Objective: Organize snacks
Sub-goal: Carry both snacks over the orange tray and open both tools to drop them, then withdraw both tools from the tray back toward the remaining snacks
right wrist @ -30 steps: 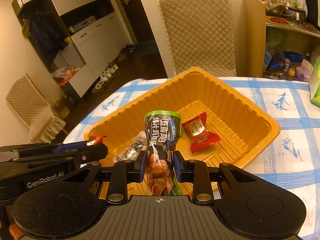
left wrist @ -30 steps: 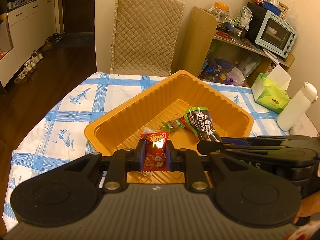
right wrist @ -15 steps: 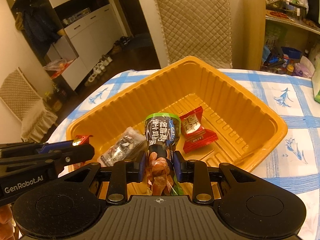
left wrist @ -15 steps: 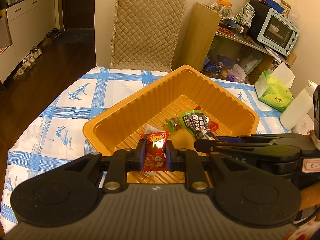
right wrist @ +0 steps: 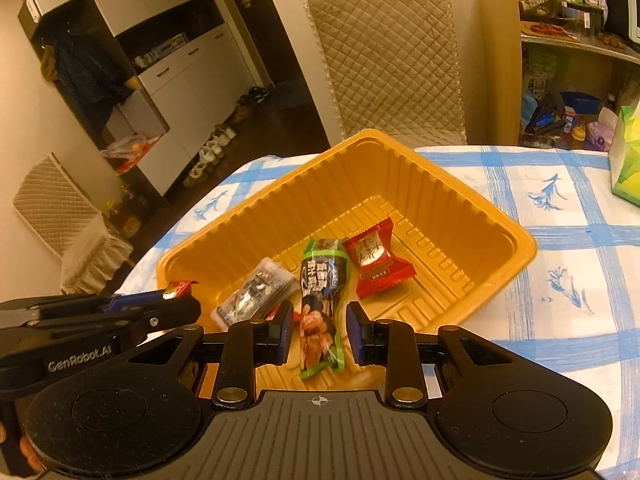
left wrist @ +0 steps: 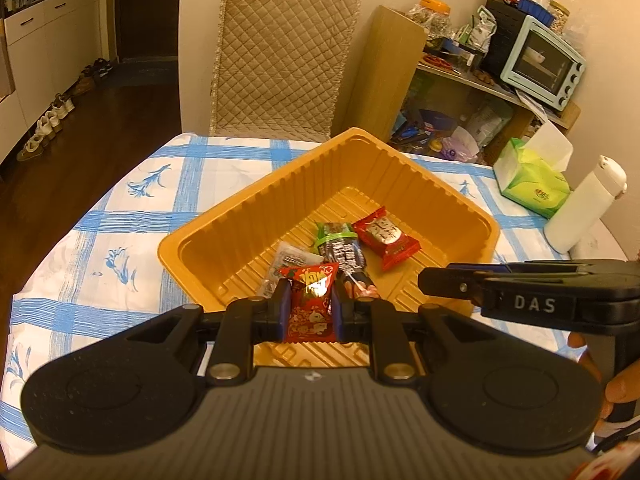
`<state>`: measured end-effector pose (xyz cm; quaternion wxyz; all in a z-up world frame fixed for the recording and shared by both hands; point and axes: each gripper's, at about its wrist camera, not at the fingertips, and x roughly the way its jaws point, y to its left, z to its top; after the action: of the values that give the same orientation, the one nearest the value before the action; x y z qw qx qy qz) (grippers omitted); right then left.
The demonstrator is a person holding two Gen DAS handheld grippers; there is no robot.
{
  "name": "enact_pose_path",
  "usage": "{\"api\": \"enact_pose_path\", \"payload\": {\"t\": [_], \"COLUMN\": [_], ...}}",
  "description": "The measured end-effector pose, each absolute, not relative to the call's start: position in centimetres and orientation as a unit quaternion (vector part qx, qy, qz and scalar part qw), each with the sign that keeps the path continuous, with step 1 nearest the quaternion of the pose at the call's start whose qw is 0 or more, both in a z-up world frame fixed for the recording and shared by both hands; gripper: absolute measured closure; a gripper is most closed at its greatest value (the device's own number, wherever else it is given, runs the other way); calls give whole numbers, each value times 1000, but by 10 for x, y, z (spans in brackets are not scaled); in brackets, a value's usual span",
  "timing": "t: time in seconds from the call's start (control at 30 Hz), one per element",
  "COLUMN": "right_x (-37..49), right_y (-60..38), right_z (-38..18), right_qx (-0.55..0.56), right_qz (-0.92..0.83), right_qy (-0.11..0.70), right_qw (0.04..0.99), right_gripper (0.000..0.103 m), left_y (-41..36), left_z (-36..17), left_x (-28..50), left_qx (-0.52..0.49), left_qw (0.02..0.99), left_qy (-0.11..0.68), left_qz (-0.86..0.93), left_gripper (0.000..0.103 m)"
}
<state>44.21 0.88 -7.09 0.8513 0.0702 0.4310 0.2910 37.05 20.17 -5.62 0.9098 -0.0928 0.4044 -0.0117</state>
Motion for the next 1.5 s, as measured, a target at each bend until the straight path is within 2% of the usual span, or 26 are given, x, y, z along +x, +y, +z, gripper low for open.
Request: {"api": "enact_pose_path", "payload": {"t": [0.43, 0.47, 0.53, 0.67, 0.7, 0.73, 0.77, 0.8, 0.83, 0.93, 1.5], "right_x": [428, 428, 426, 422, 421, 419, 416, 413, 409, 401, 338], "right_y": [2, 1, 1, 0, -1, -1, -2, -4, -6, -8, -42], "right_z": [-70, -69, -68, -63, -61, -59, -57, -55, -53, -48, -17], "right_qx": [58, 58, 57, 52, 50, 48, 46, 45, 43, 33, 40], "right_qz": [295, 295, 296, 297, 296, 295, 292, 290, 290, 292, 292], "right_qy": [424, 423, 421, 418, 416, 413, 408, 400, 391, 384, 357], "right_qw": [854, 855, 855, 857, 858, 861, 864, 868, 872, 875, 886], "right_gripper": [73, 73, 73, 73, 69, 58, 49, 36, 33, 32, 21], "left_y": [186, 185, 186, 188, 189, 190, 190, 191, 191, 195, 180], "left_z": [-68, -68, -67, -62, -60, -58, -56, -54, -51, -44, -6], "left_x": [375, 374, 372, 362, 359, 355, 351, 347, 343, 330, 256], "left_qx": [-90, -88, -88, -86, -85, -83, -81, -79, -77, -79, -85], "left_qw": [903, 903, 903, 905, 906, 907, 908, 909, 909, 911, 920], "left_qy": [420, 420, 420, 415, 414, 413, 411, 410, 408, 403, 382], "left_qz": [-28, -29, -30, -29, -29, -27, -25, -23, -20, -12, 8], "left_gripper": [84, 83, 73, 66, 63, 58, 55, 55, 53, 51, 49]}}
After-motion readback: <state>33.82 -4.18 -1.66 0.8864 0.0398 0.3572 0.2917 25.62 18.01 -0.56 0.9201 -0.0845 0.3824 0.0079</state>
